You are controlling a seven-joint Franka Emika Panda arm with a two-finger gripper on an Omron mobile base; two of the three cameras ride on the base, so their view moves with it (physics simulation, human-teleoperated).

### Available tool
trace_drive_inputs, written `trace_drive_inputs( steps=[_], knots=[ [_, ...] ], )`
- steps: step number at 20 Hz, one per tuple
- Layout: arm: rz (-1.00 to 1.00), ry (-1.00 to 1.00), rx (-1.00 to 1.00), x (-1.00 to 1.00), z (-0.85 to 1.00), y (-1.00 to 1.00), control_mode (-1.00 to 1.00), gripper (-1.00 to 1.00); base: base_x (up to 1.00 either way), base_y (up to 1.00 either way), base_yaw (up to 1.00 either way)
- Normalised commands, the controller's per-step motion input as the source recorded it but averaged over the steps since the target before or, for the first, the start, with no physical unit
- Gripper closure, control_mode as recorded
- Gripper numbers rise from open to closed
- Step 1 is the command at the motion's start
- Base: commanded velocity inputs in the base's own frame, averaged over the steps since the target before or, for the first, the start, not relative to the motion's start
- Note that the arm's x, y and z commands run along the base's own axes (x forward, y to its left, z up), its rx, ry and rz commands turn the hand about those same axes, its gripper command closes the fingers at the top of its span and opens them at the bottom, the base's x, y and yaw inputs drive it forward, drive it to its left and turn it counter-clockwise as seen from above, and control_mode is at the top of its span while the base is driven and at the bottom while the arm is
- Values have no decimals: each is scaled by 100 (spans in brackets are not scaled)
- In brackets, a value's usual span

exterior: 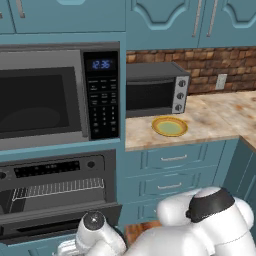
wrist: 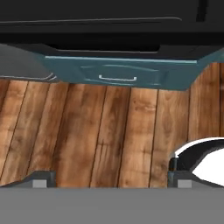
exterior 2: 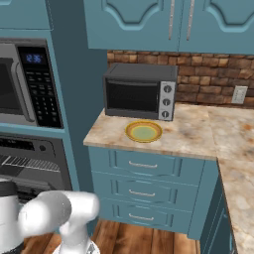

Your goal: Take the fish from the oven and place it on the plate on the counter.

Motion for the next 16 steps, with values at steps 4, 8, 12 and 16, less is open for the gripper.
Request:
trace_drive_inputs(
  steps=[4, 8, 12, 16],
  knots=[
    [-6, -47, -25, -6, 100, 26, -100, -100, 0, 0, 0],
    [-23, -19, -5, 8, 100, 3, -100, -100, 0, 0, 0],
    [-24, 1, 0, 39, 100, 0, -100, -100, 0, 0, 0],
    [-18, 8, 6, 45, 100, -14, -100, -100, 0, 0, 0]
  ],
)
